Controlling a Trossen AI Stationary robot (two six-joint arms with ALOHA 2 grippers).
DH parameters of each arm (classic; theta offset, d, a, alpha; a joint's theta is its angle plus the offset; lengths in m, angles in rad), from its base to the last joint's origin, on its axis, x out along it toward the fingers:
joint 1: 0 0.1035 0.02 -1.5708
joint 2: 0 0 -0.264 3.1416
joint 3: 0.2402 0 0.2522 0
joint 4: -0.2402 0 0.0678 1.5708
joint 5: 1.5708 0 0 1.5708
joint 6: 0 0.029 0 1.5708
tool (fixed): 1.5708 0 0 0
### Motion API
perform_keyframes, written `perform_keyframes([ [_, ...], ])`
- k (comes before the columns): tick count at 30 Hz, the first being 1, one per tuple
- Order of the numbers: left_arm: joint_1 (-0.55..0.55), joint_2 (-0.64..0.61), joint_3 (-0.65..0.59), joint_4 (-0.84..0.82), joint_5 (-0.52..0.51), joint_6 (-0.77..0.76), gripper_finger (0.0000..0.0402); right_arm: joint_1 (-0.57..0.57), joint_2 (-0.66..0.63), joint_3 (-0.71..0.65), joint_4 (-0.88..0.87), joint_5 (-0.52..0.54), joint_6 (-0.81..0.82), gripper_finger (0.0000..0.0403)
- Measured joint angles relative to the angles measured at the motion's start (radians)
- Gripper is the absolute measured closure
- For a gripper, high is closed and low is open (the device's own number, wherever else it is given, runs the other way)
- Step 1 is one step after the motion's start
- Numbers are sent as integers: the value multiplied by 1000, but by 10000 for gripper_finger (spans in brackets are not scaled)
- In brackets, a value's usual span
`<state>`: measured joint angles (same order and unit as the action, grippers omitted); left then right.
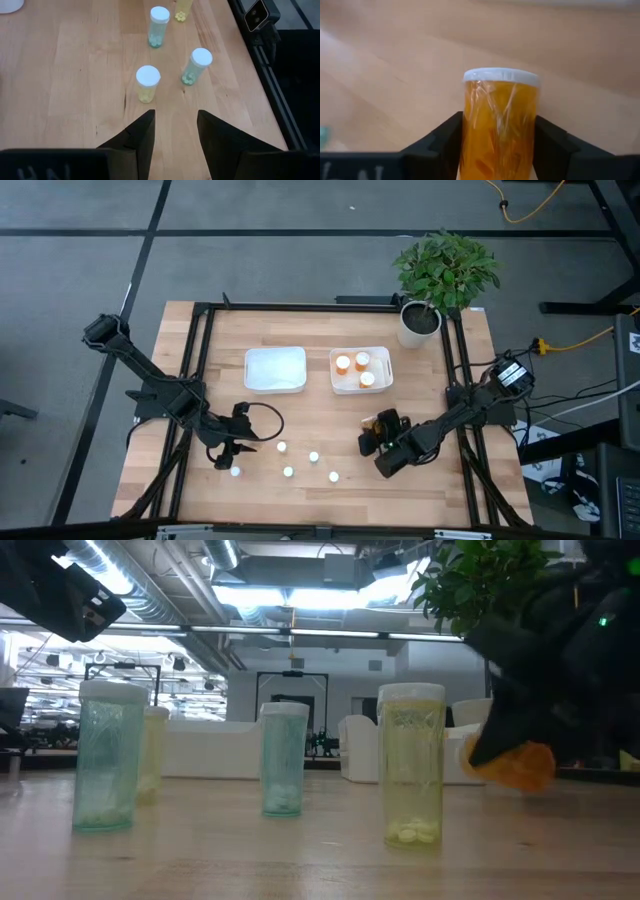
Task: Pick and place medicine bottles into bin by pill shape (circle, oval)
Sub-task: Put the right orange pill bottle into the right white bin
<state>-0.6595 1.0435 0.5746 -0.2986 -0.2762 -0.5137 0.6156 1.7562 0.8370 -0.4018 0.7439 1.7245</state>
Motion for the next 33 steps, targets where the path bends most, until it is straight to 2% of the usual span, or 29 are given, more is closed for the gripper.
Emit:
perform_keyframes([
  [4, 0, 0, 0, 0, 0, 0, 261, 34, -1, 16, 18, 170, -41, 207],
  [11, 0, 0, 0, 0, 0, -1, 261, 121, 47, 18, 114, 662, -133, 209],
  [14, 0, 0, 0, 0, 0, -1, 261, 138, 94, 20, 173, 791, -180, 208],
  [19, -1, 0, 0, 0, 0, -1, 261, 141, 214, 20, 329, 826, -219, 203],
  [23, 0, 0, 0, 0, 0, 0, 261, 115, 302, 21, 385, 827, -218, 202],
  [33, 0, 0, 0, 0, 0, 0, 261, 85, 398, 65, 393, 829, -269, 202],
])
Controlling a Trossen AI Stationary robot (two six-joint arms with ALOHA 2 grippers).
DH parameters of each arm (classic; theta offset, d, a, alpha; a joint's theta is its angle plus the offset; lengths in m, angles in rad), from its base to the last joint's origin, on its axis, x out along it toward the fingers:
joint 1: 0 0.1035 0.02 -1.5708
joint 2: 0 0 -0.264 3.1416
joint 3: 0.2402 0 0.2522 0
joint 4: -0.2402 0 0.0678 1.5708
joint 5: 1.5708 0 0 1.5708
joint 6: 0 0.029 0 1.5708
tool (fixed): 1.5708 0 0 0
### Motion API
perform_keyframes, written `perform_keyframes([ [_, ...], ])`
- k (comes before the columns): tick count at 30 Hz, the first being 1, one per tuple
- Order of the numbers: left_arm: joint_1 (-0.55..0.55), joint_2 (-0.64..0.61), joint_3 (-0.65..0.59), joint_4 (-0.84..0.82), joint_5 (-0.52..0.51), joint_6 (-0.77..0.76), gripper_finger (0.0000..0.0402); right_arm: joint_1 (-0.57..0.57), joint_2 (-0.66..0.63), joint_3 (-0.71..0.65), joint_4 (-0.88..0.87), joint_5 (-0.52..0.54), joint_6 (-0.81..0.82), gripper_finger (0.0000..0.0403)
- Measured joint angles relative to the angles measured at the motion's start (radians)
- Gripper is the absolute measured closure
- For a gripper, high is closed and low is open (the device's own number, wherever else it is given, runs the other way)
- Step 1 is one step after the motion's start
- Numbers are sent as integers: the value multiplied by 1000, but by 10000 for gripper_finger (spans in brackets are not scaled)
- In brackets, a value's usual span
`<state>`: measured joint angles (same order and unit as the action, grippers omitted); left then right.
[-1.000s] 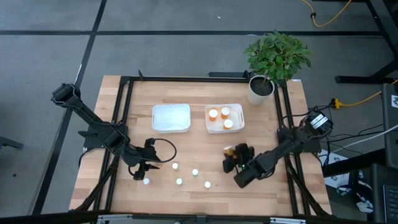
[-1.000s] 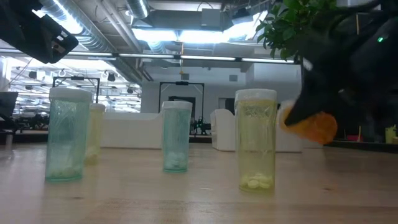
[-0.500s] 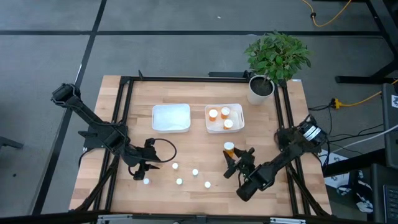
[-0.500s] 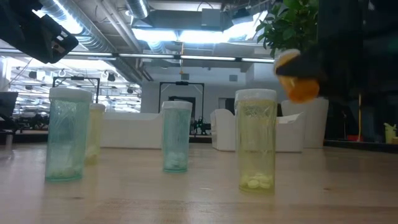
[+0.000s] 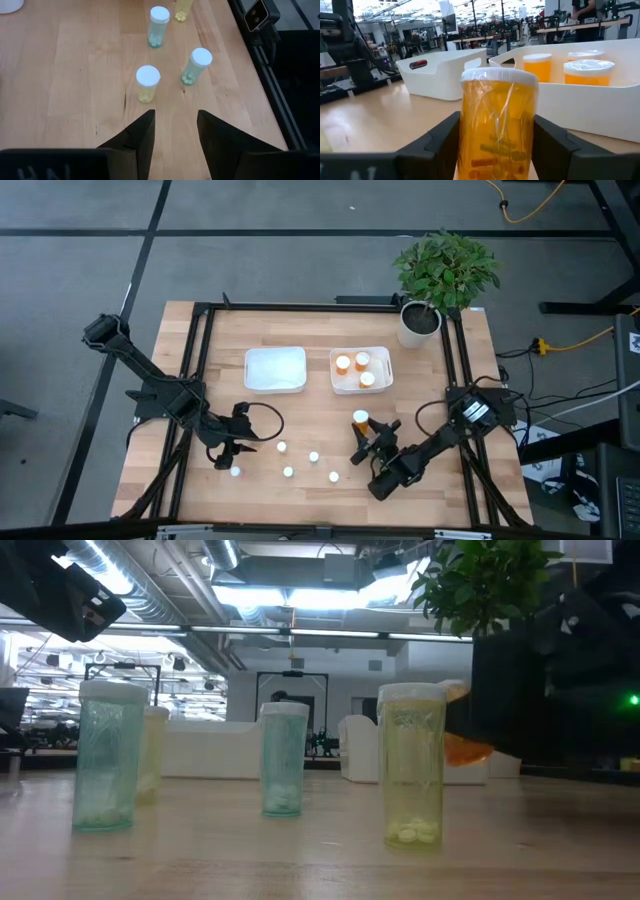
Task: Pick and place medicine bottles into bin by pill shape (circle, oval)
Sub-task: Put the right orange pill bottle into the right white bin
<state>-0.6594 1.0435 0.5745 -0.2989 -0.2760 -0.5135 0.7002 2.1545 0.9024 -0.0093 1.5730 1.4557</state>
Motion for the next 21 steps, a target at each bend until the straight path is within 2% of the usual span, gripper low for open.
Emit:
perform_keyframes([
  [13, 0, 0, 0, 0, 0, 0, 261, -2, 12, 0, -5, -127, 3, 202],
  [21, 0, 0, 0, 0, 0, 1, 261, -4, 11, 0, -9, -133, 1, 202],
])
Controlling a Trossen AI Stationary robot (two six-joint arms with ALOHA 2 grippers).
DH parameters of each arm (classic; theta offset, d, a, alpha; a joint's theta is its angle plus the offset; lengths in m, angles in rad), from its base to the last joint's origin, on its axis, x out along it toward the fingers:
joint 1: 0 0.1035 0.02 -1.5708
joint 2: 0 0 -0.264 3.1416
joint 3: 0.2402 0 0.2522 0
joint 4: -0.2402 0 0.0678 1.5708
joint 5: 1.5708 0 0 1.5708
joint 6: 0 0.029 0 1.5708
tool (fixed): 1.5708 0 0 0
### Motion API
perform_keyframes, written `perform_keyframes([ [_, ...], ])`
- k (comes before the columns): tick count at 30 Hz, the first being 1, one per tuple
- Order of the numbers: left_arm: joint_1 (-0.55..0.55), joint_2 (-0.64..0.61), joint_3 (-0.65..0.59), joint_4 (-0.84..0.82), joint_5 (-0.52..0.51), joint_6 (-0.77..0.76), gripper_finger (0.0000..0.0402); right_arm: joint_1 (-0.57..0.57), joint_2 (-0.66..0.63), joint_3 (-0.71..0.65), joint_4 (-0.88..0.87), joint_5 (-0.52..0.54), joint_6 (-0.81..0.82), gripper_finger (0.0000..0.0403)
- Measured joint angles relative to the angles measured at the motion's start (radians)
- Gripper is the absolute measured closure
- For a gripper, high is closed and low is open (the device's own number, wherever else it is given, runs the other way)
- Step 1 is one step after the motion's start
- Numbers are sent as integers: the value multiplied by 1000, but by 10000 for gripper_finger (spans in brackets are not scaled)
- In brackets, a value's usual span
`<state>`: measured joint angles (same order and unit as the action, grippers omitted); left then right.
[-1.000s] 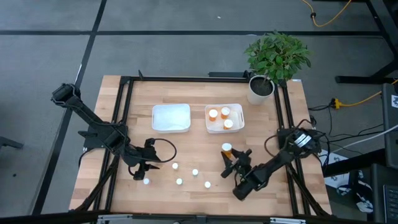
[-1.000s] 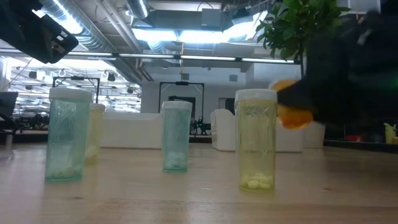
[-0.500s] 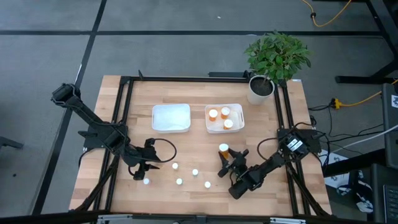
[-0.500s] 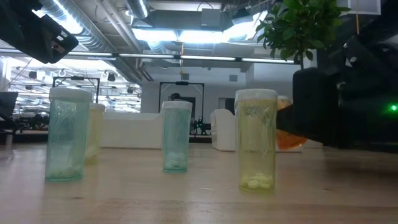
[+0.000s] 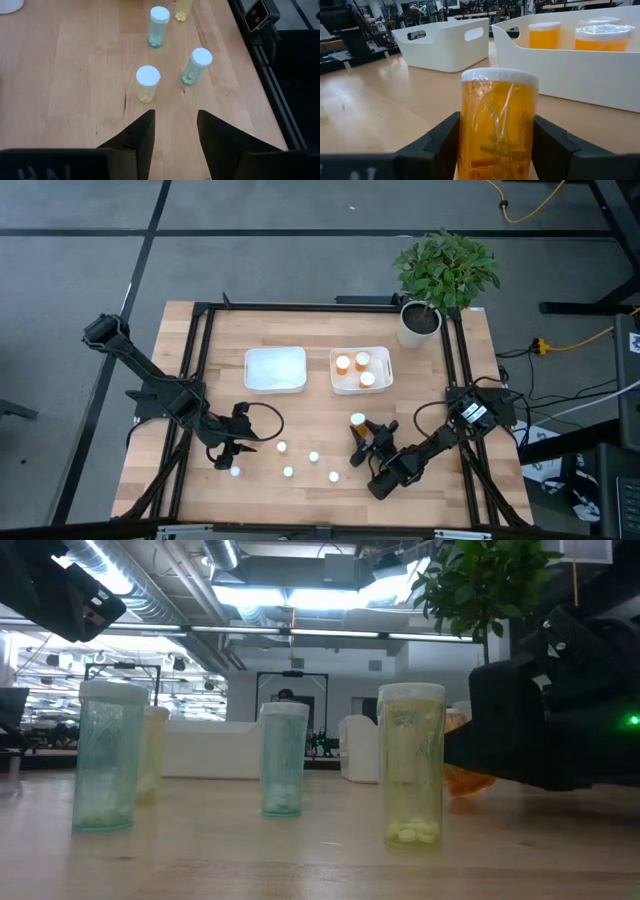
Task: Pick and place medicine bottles into bin by pill shape (circle, oval)
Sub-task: Put the right orange pill bottle into the right white bin, then put the orange pill bottle into the right white bin
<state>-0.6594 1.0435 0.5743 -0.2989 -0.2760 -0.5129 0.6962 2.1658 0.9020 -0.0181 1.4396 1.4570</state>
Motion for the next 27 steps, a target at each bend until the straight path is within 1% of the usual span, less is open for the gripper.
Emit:
perform_keyframes([
  [8, 0, 0, 0, 0, 0, 0, 261, -21, 0, 0, -2, 3, 0, 196],
  [11, 0, 0, 0, 0, 0, 0, 261, -34, 0, 0, -2, 1, 0, 178],
  [16, 0, 0, 0, 0, 0, 0, 261, -56, 0, 0, -2, -1, 0, 135],
  [19, 0, 0, 0, 0, 0, 0, 261, -65, 0, 0, -2, -1, 0, 120],
  [27, 0, 0, 0, 0, 0, 0, 261, -62, -13, -2, -6, -4, -1, 116],
])
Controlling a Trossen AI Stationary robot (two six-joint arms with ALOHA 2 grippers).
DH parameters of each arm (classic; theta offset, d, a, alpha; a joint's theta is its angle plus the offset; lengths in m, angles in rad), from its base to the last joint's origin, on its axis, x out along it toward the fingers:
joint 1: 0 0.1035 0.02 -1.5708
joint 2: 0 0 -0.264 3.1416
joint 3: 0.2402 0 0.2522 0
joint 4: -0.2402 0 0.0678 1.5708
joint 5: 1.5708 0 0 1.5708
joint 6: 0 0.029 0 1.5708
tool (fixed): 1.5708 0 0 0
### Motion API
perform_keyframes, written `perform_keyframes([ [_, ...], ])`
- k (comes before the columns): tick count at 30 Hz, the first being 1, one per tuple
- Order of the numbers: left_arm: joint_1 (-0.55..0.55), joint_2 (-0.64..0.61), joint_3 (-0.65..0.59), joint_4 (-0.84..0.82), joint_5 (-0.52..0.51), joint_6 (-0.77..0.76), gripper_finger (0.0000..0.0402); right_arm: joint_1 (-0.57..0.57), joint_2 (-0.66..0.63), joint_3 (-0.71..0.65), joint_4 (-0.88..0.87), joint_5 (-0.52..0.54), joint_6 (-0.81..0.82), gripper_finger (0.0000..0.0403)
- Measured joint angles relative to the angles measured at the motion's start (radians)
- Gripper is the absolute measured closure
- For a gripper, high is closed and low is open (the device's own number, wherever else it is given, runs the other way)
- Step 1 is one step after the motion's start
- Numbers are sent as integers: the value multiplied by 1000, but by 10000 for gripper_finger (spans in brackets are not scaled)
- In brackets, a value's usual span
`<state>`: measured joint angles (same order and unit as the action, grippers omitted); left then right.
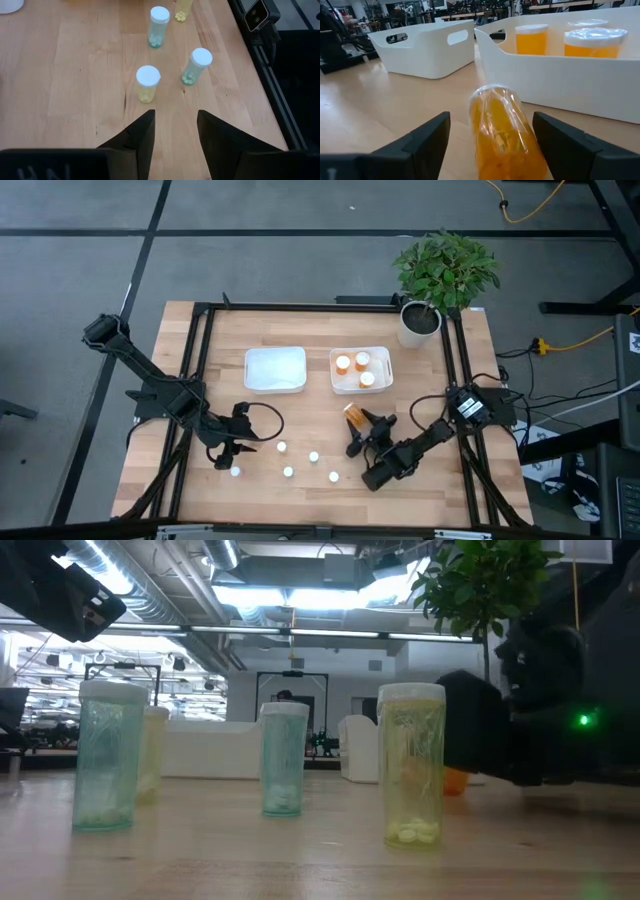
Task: Pick and place medicine bottles into bin by pill shape (circle, oval)
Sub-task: Put the orange pill bottle into the right white bin
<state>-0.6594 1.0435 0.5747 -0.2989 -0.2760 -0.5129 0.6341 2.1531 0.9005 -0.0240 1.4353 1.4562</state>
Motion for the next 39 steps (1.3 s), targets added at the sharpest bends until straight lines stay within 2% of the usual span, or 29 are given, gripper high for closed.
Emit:
perform_keyframes([
  [5, 0, 0, 0, 0, 0, 0, 261, 8, -73, 0, -52, 0, -2, 116],
  [7, 0, 0, 0, 0, 0, 0, 261, 7, -117, 0, -54, -31, -2, 116],
  [9, 0, 0, 0, 0, 0, 0, 261, -10, -166, 0, -55, -149, -54, 116],
  [13, 0, 0, 0, 0, 0, 0, 261, -90, -263, 15, -54, -465, -171, 116],
  [15, 0, 0, 0, 0, 0, 0, 261, -139, -304, 44, -80, -577, -229, 116],
  [18, 0, 0, 0, 0, 0, -1, 261, -207, -351, 124, -222, -679, -292, 116],
  [21, 0, 0, 0, 0, 0, 0, 261, -262, -364, 246, -477, -751, -320, 116],
  [23, 0, 0, 0, 0, 0, 0, 261, -293, -363, 323, -614, -836, -361, 116],
  [27, 0, 0, 0, -3, 0, 29, 261, -321, -349, 417, -669, -998, -513, 116],
  [30, 0, 0, 0, -3, 0, 45, 261, -329, -330, 444, -686, -1044, -550, 116],
  [36, 0, 0, 0, 0, 0, 44, 261, -333, -278, 442, -851, -1056, -500, 116],
  [39, 0, 0, 0, 0, 0, 44, 261, -333, -261, 442, -844, -1066, -500, 116],
])
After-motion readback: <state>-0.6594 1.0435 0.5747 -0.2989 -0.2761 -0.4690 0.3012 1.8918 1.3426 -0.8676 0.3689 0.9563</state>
